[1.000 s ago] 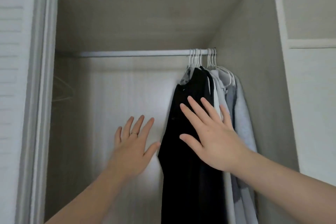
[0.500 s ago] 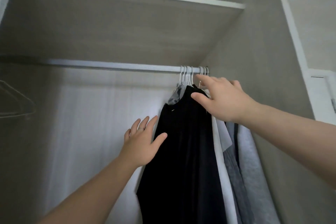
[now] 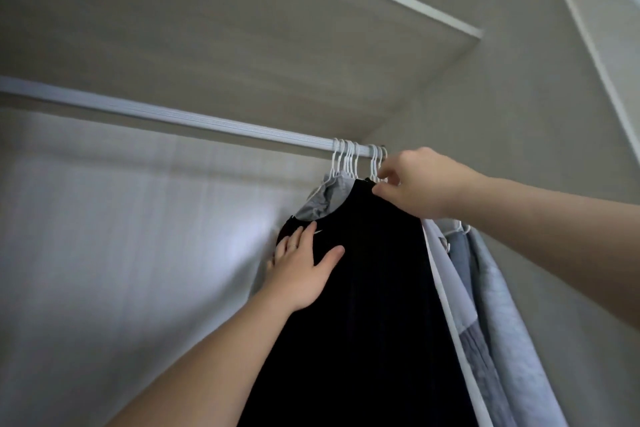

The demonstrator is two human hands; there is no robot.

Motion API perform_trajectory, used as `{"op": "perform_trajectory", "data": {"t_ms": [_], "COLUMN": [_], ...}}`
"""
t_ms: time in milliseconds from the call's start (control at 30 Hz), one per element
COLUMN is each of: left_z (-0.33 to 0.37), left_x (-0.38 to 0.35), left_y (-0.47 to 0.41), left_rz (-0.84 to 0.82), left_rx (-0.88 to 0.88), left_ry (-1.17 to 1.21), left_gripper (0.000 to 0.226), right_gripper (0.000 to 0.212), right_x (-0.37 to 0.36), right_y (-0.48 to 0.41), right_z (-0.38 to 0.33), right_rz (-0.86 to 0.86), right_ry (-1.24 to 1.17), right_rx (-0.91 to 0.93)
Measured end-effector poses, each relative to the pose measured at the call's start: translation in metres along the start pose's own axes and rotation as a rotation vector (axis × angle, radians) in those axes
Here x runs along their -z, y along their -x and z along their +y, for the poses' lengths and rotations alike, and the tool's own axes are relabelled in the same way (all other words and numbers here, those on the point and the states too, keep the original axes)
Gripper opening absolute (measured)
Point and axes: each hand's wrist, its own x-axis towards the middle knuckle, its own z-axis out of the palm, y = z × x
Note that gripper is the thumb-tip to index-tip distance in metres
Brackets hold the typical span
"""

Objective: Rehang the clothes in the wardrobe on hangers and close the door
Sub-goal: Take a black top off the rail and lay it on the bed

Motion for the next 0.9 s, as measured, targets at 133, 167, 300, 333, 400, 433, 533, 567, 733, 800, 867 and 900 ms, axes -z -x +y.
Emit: {"op": "perform_trajectory", "data": {"t_ms": [133,167,300,333,400,433,533,567,733,800,867,900], "left_z": [-0.009,-0.011,-0.016,-0.017,-0.018,-0.019,-0.022,-0.022,-0.023,-0.021,-0.019,-0.019], "left_x": [-0.016,-0.02,-0.031,-0.034,-0.037,-0.037,-0.04,-0.04,-0.04,-0.038,-0.034,-0.031], "left_y": [-0.01,-0.011,-0.012,-0.012,-0.012,-0.012,-0.013,-0.013,-0.013,-0.013,-0.014,-0.014], "left_rz": [-0.022,-0.024,-0.049,-0.054,-0.058,-0.057,-0.058,-0.063,-0.077,-0.072,-0.061,-0.051], "left_rx": [-0.031,-0.033,-0.042,-0.038,-0.033,-0.031,-0.017,-0.009,0.019,0.03,0.029,0.025], "left_ry": [0.039,0.059,0.14,0.158,0.188,0.201,0.257,0.276,0.309,0.323,0.334,0.34], "left_gripper": [0.09,0.088,0.079,0.078,0.079,0.079,0.081,0.081,0.082,0.082,0.082,0.081], "right_gripper": [0.024,0.019,0.018,0.019,0.014,0.012,0.013,0.015,0.019,0.018,0.012,0.01], "right_x": [-0.009,-0.012,-0.023,-0.026,-0.032,-0.035,-0.042,-0.043,-0.044,-0.044,-0.043,-0.041], "right_y": [-0.017,-0.021,-0.034,-0.036,-0.039,-0.039,-0.039,-0.039,-0.037,-0.037,-0.039,-0.04], "right_z": [-0.011,-0.013,-0.022,-0.024,-0.03,-0.032,-0.035,-0.034,-0.031,-0.033,-0.035,-0.036], "right_rz": [-0.041,-0.042,-0.015,-0.005,0.03,0.052,0.104,0.115,0.146,0.169,0.202,0.219], "right_ry": [0.091,0.106,0.13,0.13,0.136,0.135,0.122,0.107,-0.001,-0.018,-0.028,-0.03], "right_rx": [-0.062,-0.08,-0.19,-0.212,-0.233,-0.237,-0.24,-0.246,-0.283,-0.259,-0.243,-0.24]}}
